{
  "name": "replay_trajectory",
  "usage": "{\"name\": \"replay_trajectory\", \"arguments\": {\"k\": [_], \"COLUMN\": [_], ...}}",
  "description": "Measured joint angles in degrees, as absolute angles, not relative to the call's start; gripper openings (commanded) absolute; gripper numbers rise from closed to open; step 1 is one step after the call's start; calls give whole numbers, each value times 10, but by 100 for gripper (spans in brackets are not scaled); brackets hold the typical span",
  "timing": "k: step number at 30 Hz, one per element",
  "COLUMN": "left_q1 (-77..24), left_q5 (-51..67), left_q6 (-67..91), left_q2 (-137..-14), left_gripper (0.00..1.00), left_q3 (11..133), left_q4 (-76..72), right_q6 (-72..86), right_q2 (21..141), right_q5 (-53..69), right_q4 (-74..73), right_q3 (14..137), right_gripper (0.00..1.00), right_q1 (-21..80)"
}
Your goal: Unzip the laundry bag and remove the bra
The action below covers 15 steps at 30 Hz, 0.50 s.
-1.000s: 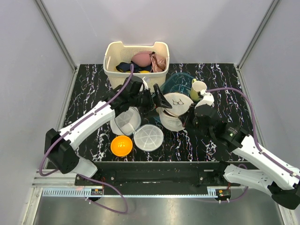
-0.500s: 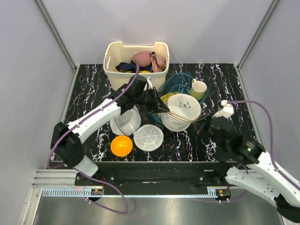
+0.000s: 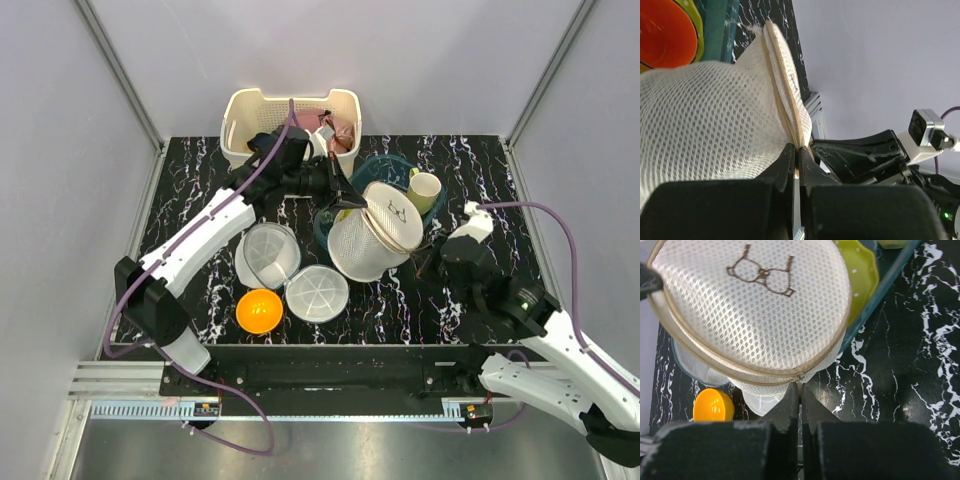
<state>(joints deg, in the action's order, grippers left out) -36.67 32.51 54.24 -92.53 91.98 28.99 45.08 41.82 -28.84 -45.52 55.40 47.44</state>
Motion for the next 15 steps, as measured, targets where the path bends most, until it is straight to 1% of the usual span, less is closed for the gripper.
{"name": "replay_trajectory", "arguments": {"k": [1,3,5,6,7,8,11,12,15], "left_q1": [-364,-361,-359,-358,-358,-358,-359,-359,-360], "left_q5": [325,325,325,324,323,322,316,310,282], "left_q6": [536,527,516,509,505,500,486,483,488], "left_q2": [-932,-947,-967,-977,-985,-990,-992,-989,-955], "left_gripper": [0,5,17,27,58,70,88,92,95], "left_q3": [931,948,962,965,966,966,966,965,940], "left_q4": [293,303,310,313,319,326,349,354,358], "right_q6": [446,437,432,431,431,431,434,435,440], "right_q2": [428,445,460,466,470,470,463,458,445], "right_q5": [-283,-271,-260,-258,-255,-254,-254,-254,-254], "right_q4": [-446,-428,-417,-413,-410,-408,-400,-398,-396], "right_q3": [558,562,564,565,566,566,565,564,560], "right_gripper": [0,0,0,0,0,0,0,0,0], "right_q1": [474,474,474,474,474,474,474,474,474]}}
